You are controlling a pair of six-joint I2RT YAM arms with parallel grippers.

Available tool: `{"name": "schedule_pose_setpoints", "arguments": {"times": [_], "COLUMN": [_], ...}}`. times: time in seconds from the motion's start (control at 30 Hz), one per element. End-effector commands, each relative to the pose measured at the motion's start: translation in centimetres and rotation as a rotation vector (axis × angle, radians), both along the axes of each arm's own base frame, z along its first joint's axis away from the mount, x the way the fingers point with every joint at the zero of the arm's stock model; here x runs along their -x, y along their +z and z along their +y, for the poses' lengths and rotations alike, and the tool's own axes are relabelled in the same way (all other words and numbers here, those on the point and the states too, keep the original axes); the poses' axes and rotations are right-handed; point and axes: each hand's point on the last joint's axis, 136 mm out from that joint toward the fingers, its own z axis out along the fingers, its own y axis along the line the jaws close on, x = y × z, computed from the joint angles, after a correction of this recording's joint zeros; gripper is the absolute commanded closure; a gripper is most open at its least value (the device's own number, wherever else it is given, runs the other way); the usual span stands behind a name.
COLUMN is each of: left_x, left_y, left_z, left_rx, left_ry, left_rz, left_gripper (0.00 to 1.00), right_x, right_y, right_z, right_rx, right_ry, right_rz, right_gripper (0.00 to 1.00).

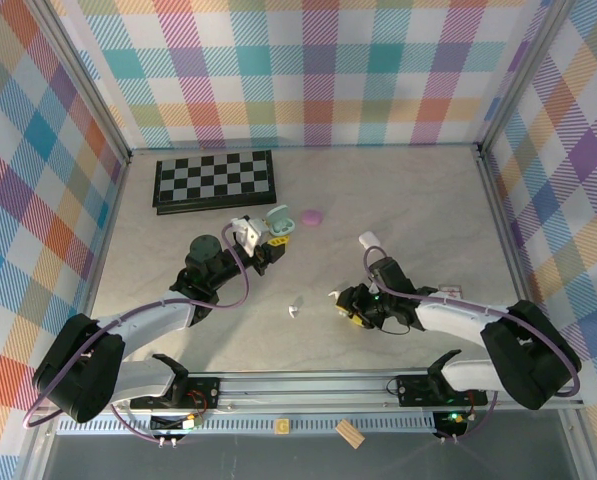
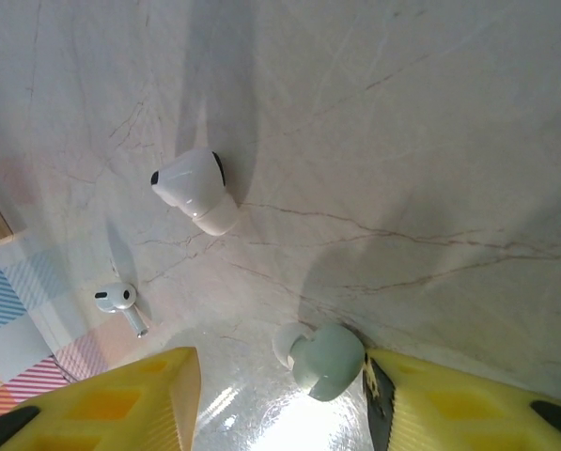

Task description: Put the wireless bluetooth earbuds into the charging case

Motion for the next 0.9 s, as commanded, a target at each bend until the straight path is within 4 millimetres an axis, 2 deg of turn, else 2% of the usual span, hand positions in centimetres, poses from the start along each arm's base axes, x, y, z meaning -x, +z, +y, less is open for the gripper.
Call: {"name": "schedule_pose_setpoints", "arguments": {"times": [0.0,0.33,0.73,0.87], "left_x": [0.4,0.3,0.1,0.1], "left_y": [1.2,1.1,1.0,1.0], "left_z": [0.2,0.1,-0.2,-0.2], "left_rx": [0.023,0.019,0.018,0.014], "left_ry": [-0.013,-0.017,-0.023,-0.025], "left_rz": [-0.029,-0.025,-0.022,-0.022], "left_gripper": [0.7,0.7,0.7,0.7], "right_x": [-1.1,-1.5,-1.6,-1.7], "right_y": [0.8,0.9,-0.4,-0.6], "right_z": [1.4,1.5,1.8,2.1], "right_rx": [-0.062,-0.06,-0.051,-0.057], "right_ry": [0.012,0.014,0.038,0.045], "right_rz": [-0.041,-0.066,-0.051,-0.049], "right_gripper": [0.54,0.64,0.65,0.69]}}
